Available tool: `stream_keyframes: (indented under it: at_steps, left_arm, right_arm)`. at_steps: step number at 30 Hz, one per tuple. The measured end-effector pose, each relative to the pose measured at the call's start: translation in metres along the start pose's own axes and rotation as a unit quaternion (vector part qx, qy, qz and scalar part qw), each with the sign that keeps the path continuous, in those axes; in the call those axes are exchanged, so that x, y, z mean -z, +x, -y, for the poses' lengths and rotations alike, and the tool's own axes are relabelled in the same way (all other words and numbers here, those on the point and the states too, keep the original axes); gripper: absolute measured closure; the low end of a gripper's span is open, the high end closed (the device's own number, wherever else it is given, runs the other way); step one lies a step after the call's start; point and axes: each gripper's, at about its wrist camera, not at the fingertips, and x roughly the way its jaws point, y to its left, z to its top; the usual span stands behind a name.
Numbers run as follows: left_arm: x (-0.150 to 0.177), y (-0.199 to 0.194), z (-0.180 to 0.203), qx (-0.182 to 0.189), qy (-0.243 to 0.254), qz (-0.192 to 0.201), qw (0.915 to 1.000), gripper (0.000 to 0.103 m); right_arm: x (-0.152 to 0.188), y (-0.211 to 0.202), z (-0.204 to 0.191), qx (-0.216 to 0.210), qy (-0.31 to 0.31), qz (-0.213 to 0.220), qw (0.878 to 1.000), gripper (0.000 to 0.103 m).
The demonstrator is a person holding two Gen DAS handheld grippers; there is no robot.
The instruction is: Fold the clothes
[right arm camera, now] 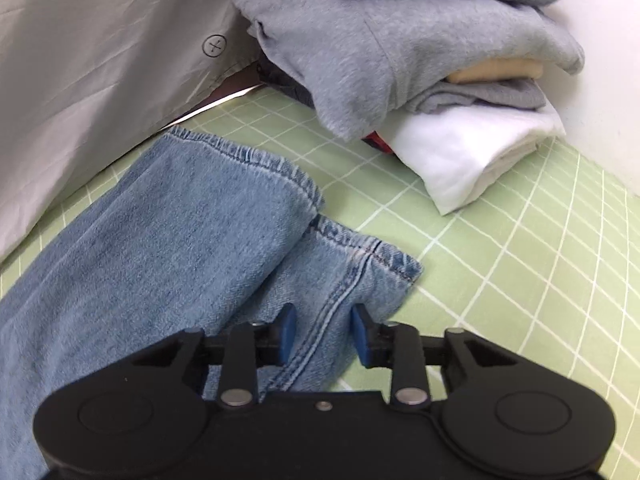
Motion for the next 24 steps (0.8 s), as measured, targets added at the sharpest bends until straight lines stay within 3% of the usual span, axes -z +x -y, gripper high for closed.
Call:
stream_keyframes:
  at_steps: [1, 3, 10, 15, 20, 23, 24]
  left_arm:
    - [0.006, -0.001, 0.002, 0.002, 0.001, -0.006, 1.0000, 0.013]
    - [0.019, -0.002, 0.006, 0.011, 0.009, -0.017, 0.9998, 0.013]
    - [0.059, -0.025, 0.010, 0.033, 0.020, -0.032, 0.9988, 0.013]
    - [0.078, -0.047, 0.009, 0.048, 0.022, -0.020, 0.9984, 0.013]
    - [0.094, -0.054, 0.016, 0.067, 0.012, -0.026, 0.9974, 0.013]
    - [0.101, -0.054, 0.026, 0.083, 0.005, -0.025, 0.9962, 0.013]
    - [0.103, -0.054, 0.029, 0.089, 0.003, -0.025, 0.9957, 0.013]
  right_arm:
    - [-0.002, 0.002, 0.001, -0.003, -0.018, 0.004, 1.000, 0.091]
    - [0.000, 0.001, 0.007, -0.010, -0.042, 0.006, 0.999, 0.094]
    - [0.017, -0.017, 0.046, -0.015, -0.084, 0.000, 0.996, 0.095]
    - [0.038, -0.036, 0.091, -0.008, -0.070, -0.011, 0.997, 0.095]
    - [0.039, -0.043, 0.100, -0.022, -0.106, -0.027, 0.994, 0.093]
    - [0.032, -0.053, 0.106, -0.040, -0.082, -0.021, 0.996, 0.078]
    - [0.030, -0.058, 0.110, -0.052, -0.069, -0.009, 0.996, 0.065]
